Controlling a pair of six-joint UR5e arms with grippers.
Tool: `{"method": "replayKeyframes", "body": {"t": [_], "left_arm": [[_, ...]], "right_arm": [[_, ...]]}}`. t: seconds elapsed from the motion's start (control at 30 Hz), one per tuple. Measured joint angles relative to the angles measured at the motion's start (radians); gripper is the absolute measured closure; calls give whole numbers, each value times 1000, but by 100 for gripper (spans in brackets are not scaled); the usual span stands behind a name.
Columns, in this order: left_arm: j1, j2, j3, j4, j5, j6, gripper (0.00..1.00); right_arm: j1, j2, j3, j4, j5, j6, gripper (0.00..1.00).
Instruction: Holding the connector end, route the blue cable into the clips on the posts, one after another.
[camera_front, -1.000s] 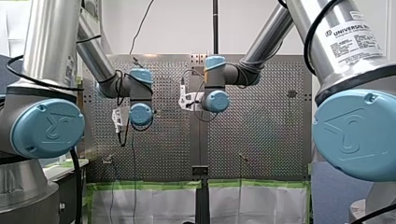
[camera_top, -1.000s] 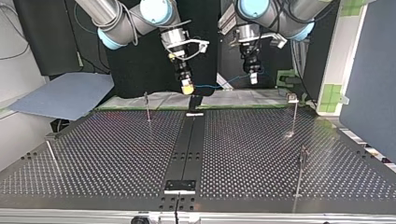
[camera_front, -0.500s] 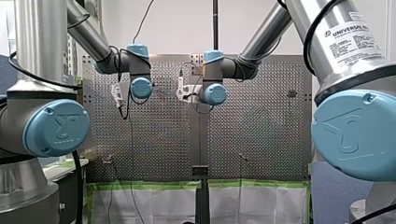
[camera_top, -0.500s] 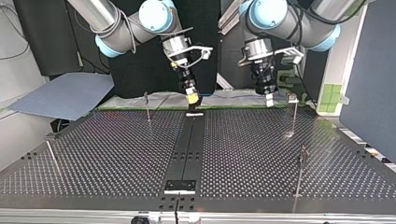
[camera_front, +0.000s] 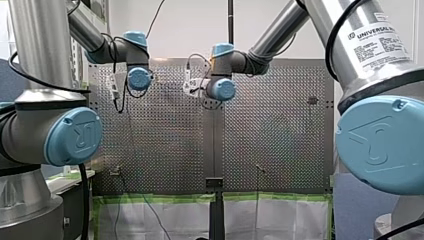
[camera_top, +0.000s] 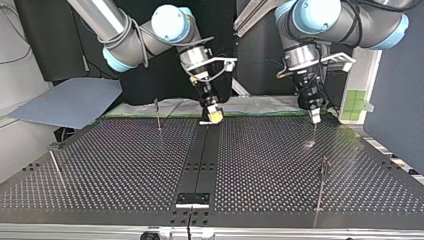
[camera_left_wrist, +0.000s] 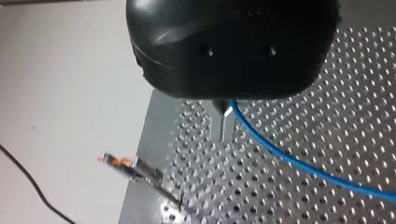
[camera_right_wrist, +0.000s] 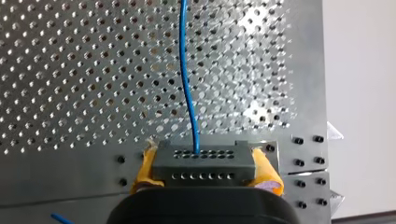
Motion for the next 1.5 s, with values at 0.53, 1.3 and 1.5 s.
{"method": "replayKeyframes", "body": {"t": [0.53, 1.3, 1.5], "left_arm": [[43, 16, 63, -49, 27, -2, 100], [103, 15, 129, -96, 66, -25, 100], [125, 15, 141, -96, 86, -52, 100]], "right_arm": [[55, 37, -168, 113, -2, 1, 100], [74, 38, -304, 190, -19, 18, 100], [62, 38, -312, 197, -20, 34, 100]]}}
